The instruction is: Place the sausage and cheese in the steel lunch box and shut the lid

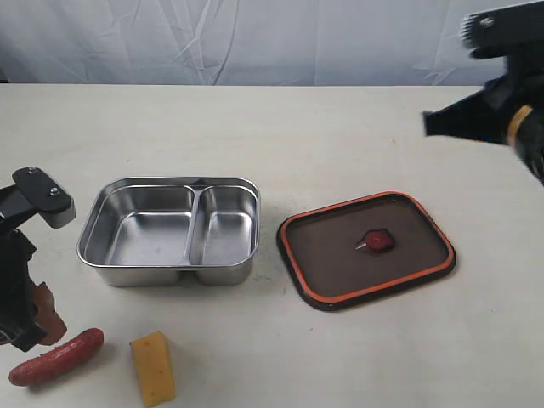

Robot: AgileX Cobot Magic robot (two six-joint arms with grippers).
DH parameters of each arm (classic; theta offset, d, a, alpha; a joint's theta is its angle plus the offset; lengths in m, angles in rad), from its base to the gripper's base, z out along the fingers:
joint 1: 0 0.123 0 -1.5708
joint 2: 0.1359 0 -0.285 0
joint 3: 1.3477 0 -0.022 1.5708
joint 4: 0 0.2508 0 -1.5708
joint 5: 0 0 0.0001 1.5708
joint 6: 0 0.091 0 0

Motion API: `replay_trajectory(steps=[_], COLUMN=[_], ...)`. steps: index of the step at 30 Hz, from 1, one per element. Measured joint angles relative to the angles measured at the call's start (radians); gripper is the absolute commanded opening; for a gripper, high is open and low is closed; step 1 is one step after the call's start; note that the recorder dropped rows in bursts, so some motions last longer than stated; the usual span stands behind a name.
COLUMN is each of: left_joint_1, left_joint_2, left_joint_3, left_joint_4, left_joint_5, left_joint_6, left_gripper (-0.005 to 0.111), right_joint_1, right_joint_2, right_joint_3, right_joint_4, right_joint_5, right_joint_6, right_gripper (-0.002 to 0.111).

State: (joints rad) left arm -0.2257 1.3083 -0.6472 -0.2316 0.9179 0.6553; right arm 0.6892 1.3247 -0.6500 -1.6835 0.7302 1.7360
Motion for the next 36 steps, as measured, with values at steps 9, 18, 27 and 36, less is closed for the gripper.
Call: replay_trajectory(steps=[9, 18, 27, 36], left_joint_1=[-0.024, -0.139, -0.143, -0.184], left_joint_2=[0.112, 0.286, 0.341, 0.18], left_joint_3=[0.01, 0.012, 0.002, -0.146], left_joint_4=[0.022, 0.124, 0.136, 0.148], left_joint_5=[-0.064, -0.058, -0.017, 0.08], left_joint_6=[0.0, -0.038, -0.072, -0.08], left_gripper=[0.058, 0.05, 0.0, 0.0], right_joint_1=[0.0, 0.0, 0.0, 0.0], right_joint_2=[-0.002, -0.002, -0.002, -0.002], right_joint_3=[0.0, 0.0, 0.0, 0.0], right_joint_4=[0.028, 0.042, 0.049, 0.053], right_joint_5=[0.427, 0.384, 0.372, 0.325], right_joint_6=[0.069, 0.072, 0.072, 0.072], right_gripper=[0.001, 0.001, 0.001, 0.001])
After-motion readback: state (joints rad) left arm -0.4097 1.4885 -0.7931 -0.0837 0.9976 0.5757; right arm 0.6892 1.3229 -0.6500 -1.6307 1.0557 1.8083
